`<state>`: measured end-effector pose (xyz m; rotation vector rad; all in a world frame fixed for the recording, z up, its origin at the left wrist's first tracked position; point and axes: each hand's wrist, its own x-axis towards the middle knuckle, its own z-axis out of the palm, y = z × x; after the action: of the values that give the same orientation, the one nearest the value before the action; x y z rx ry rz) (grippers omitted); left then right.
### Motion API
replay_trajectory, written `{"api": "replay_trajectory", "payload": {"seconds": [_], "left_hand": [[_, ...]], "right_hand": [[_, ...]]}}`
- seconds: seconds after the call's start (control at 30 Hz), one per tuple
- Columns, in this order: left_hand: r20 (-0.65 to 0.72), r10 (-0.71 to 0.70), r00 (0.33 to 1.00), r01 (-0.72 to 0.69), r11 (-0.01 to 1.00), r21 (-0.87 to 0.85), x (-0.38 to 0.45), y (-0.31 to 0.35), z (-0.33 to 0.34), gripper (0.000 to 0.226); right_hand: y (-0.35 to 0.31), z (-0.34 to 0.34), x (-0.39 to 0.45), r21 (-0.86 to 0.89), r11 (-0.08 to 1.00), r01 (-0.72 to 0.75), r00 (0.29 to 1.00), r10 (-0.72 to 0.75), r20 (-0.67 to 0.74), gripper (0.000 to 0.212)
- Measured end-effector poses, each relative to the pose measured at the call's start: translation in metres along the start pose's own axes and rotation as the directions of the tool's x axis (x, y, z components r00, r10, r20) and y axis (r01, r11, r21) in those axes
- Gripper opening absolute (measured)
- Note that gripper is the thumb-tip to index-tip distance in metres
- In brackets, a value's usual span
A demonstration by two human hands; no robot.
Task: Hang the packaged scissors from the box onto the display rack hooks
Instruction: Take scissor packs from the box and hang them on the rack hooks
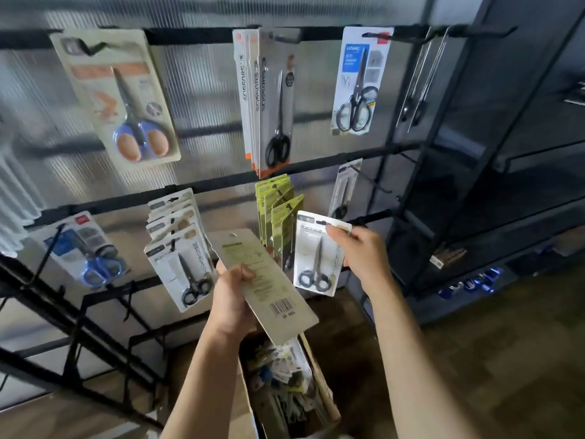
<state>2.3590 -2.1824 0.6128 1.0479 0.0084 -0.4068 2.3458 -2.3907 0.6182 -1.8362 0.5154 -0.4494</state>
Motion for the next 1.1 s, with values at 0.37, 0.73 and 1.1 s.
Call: {"api": "replay_trajectory", "payload": {"seconds": [0.37,0.73,1.1], "left_hand": [[0.001,0.129,0.992,-0.128,0.982,0.14,-0.003,-0.009,0.019,0.063],[-0.019,0.299,0.954,-0.273,0.893,0.357,0.048,-0.048,0.111,0.041],[-0.248,0.585,0.772,-0.426,0.767,0.48,0.101,-0.081,0.168,0.021]], "right_hand": [[-0.001,-0.018,-0.012,-0.062,0.997,0.056,0.995,-0.061,-0.085,0.023],[0.023,-0.084,0.07,-0.09,0.995,0.032,0.999,-0.035,-0.032,0.031],[0.051,-0.124,0.144,-0.228,0.969,0.093,0.992,-0.071,0.105,0.042]]}}
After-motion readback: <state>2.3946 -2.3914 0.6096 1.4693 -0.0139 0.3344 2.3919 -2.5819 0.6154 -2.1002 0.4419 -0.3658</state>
